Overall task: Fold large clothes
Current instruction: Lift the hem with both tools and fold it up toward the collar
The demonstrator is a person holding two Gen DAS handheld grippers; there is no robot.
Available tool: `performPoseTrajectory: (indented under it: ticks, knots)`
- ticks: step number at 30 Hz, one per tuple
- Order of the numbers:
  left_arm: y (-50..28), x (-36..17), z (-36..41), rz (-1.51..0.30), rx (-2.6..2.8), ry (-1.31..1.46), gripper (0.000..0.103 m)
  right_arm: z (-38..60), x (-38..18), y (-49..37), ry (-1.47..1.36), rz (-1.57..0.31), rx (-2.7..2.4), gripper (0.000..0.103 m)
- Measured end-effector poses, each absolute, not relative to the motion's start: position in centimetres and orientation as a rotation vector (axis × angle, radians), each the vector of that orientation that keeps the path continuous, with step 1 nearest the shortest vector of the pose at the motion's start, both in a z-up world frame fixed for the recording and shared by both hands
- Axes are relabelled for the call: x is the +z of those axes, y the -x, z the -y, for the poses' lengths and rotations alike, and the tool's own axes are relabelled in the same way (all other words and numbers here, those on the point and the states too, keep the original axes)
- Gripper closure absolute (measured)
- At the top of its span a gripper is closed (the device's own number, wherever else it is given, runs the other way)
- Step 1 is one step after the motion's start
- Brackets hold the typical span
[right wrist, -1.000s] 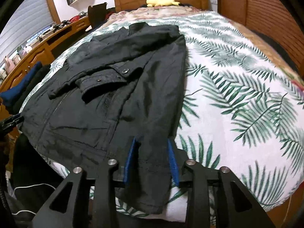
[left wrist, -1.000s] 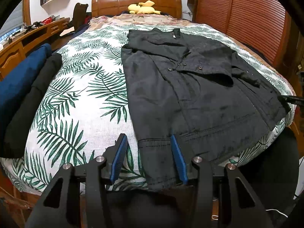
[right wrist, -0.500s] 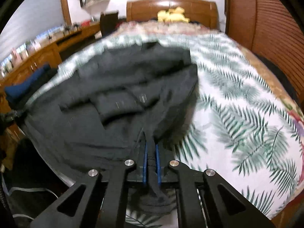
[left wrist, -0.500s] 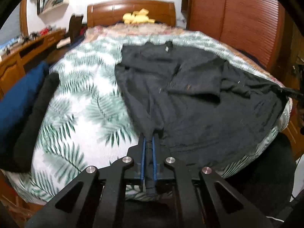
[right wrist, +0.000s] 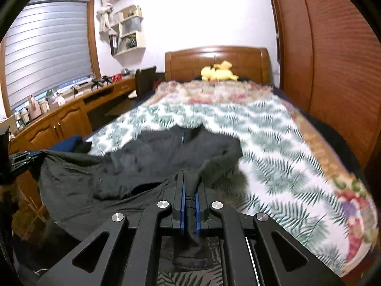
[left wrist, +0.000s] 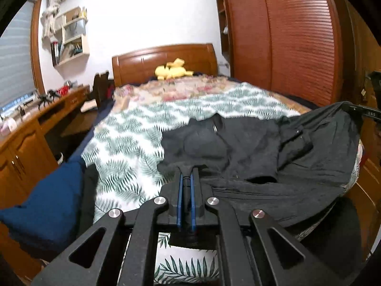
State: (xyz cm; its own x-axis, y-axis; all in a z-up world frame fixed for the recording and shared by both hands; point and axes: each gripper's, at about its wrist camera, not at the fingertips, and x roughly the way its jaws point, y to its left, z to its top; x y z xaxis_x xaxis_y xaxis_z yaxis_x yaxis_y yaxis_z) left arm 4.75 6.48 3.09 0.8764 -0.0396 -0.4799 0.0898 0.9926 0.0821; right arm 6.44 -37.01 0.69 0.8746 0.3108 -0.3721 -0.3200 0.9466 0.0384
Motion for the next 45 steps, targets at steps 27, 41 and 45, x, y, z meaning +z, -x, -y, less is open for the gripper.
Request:
performPoseTrajectory:
  ticks: [27, 41, 45]
  knots:
    - [-4.3, 3.0, -6.2, -0.486, -0.071, -0.114, 0.097, 37.4, -0.1, -5.5, 0.062, -0.452, 0.343, 0.097]
    - [-11.9, -0.4, -7.2, -0.502, -0.026, -0.106, 0.097, 35.6, -2.1, -13.6, 0.058, -0.43, 0.285, 0.097]
    - [-15.9, -0.9, -7.8, -0.502, -0.002, -0.076, 0.097, 35.0, -2.4, -18.4, 0.04, -0.414, 0.248, 0.097]
